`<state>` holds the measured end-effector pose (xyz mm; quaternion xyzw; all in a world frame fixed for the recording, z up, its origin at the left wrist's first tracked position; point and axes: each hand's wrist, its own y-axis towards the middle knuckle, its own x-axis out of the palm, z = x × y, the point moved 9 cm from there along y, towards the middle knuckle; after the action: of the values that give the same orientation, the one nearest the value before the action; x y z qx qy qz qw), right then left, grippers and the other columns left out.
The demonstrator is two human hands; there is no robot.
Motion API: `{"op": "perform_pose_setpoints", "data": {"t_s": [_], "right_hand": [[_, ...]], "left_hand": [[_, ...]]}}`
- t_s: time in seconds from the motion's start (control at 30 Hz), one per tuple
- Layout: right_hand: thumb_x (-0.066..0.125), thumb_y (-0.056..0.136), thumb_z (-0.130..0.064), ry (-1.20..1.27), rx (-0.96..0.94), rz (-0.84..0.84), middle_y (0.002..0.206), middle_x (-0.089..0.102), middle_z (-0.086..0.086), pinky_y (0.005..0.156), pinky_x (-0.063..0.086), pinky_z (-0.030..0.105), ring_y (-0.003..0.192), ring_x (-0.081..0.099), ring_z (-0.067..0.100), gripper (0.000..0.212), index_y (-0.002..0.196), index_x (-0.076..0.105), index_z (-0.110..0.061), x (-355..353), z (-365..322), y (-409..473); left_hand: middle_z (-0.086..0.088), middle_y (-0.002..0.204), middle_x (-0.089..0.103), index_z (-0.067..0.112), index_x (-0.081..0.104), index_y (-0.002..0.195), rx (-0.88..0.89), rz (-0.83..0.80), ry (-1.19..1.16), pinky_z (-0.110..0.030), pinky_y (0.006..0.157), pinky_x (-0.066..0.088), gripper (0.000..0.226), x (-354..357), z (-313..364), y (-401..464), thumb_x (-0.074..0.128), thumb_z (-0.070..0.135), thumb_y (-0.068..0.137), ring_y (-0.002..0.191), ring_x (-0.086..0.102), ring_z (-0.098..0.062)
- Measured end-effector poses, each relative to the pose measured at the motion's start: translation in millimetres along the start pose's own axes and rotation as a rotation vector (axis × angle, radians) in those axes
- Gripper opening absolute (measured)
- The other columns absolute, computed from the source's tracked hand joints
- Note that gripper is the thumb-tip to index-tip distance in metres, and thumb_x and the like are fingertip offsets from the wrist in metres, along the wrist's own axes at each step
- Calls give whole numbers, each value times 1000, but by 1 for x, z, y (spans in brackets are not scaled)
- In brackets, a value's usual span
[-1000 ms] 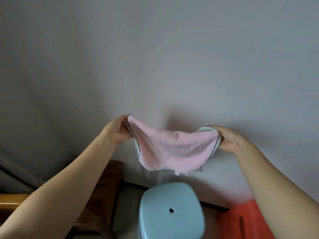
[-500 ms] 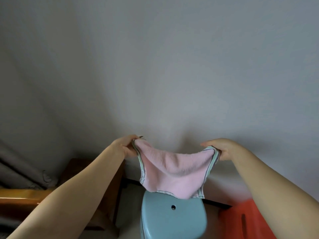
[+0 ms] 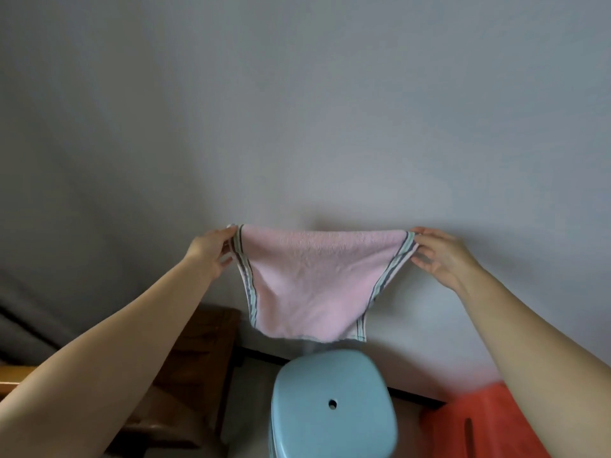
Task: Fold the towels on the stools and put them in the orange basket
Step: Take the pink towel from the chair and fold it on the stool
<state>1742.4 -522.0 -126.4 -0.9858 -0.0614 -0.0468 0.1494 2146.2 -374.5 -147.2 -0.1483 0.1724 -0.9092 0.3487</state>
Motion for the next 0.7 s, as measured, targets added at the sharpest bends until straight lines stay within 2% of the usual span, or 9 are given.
{"op": "perform_pose_setpoints", "data": {"t_s": [0.03, 0.1, 0.23, 0.33, 0.43, 0.5, 0.6, 0.67, 0.7], "right_hand": [[53, 90, 0, 7, -15, -2, 54, 66, -12, 68, 45, 24, 54, 61, 2, 24, 79, 61, -21, 1, -7, 0], [54, 90, -1, -44, -73, 14, 54, 65, -13, 60, 42, 19, 52, 58, 1, 24, 79, 61, -21, 0, -23, 0], [55, 90, -6, -395, -243, 72, 71, 57, -6, 49, 30, 20, 59, 48, 7, 18, 83, 61, -22, -3, -63, -2], [52, 90, -5, -498, -290, 87, 74, 58, 0, 38, 36, 12, 44, 54, 2, 15, 88, 59, -18, -1, -82, -2], [46, 92, 0, -448, -280, 59, 78, 57, 6, 42, 50, 14, 40, 58, -1, 18, 88, 58, -12, 3, -89, 2], [43, 92, 2, -391, -288, 49, 80, 54, 8, 52, 57, 18, 44, 60, 2, 20, 96, 58, -8, 4, -93, 1], [44, 90, 7, -273, -269, -39, 82, 50, 6, 68, 59, 22, 60, 60, 10, 27, 96, 62, -12, 6, -92, -3], [50, 87, 11, -343, -253, -113, 83, 50, 4, 71, 58, 21, 69, 56, 14, 29, 93, 62, -14, 9, -84, -7], [52, 85, 12, -480, -274, -128, 83, 52, 4, 69, 56, 21, 71, 55, 15, 30, 92, 62, -16, 10, -81, -8]], "left_hand": [[2, 75, 58, 21, 58, 72, 46, 10, 52, -32, 80, 41, 17, 0, 9, 0, 66, 19, 87, 69, 54, -11], [3, 73, 57, 21, 57, 69, 136, 24, 165, -28, 72, 38, 20, 3, 28, -1, 65, 20, 88, 68, 53, -9], [4, 71, 56, 22, 58, 68, 249, 27, 290, -22, 58, 34, 21, 10, 62, -3, 66, 24, 88, 63, 46, -9], [6, 58, 58, 20, 56, 67, 212, 3, 218, -18, 46, 35, 23, 17, 72, 0, 65, 20, 88, 53, 47, -7], [7, 42, 55, 16, 52, 65, 191, -32, 162, -11, 36, 40, 27, 26, 76, 0, 62, 14, 90, 32, 48, -2], [-3, 57, 56, 13, 50, 68, 184, -50, 105, -14, 39, 48, 25, 28, 76, -1, 61, 8, 90, 34, 52, -5], [-10, 72, 51, 11, 51, 84, 188, -81, 0, -25, 49, 58, 15, 29, 74, -3, 55, -2, 91, 56, 52, -15], [-10, 75, 53, 9, 56, 107, 209, -169, 18, -25, 62, 60, 22, 35, 69, -5, 50, -6, 92, 64, 51, -16], [-9, 78, 55, 7, 56, 117, 222, -228, 85, -22, 69, 59, 29, 39, 64, -8, 49, -7, 92, 69, 54, -16]]}}
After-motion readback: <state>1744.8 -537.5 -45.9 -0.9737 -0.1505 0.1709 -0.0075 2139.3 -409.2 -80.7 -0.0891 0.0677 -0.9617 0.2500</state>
